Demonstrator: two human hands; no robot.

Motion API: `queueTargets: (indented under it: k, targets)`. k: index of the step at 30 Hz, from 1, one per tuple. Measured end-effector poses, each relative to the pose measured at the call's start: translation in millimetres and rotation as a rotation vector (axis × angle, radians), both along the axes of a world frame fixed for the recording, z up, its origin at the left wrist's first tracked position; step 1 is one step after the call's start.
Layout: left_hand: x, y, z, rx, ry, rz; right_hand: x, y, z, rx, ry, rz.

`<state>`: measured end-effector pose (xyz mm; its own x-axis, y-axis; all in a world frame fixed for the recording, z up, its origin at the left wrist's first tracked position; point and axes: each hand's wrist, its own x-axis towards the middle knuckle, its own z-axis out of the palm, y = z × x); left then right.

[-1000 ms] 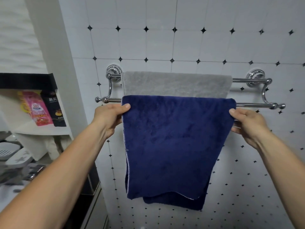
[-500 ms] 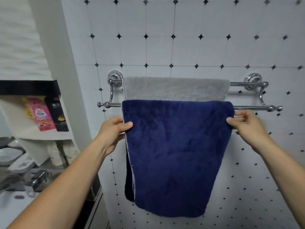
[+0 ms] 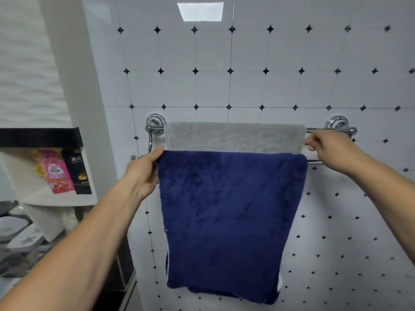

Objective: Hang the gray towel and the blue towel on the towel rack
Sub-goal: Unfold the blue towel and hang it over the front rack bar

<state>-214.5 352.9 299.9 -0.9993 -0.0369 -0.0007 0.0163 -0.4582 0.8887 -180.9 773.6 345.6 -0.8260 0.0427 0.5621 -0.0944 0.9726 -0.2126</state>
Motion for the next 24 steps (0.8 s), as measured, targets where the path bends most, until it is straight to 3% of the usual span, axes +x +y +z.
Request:
queueTargets:
  k: [4,8,14,19,24]
  targets:
    - [-4.6,-8.5,5.8,-0.072,-0.059,-0.001,5.4,-17.4,-9.7,0.104,-0.105,0.117]
    - [-0.5,-8.4,5.7,-0.167,-0.045,0.090,1.1,-26.4,-4.8,0.147,-0.117,0.059]
    - [-2.4,-8.8,5.5,-0.207,-0.052,0.063,17.6,5.0,6.8,-0.184,-0.079,0.049]
    - [3.8,2.2,5.3,-0.289,0.016,0.069,10.5,-1.6,-3.0,-0.162,-0.122,0.092]
    - [-0.1,3.6,4.6,-0.509,0.011,0.230,13.9,9.5,-13.5,-0.373,-0.152,0.124]
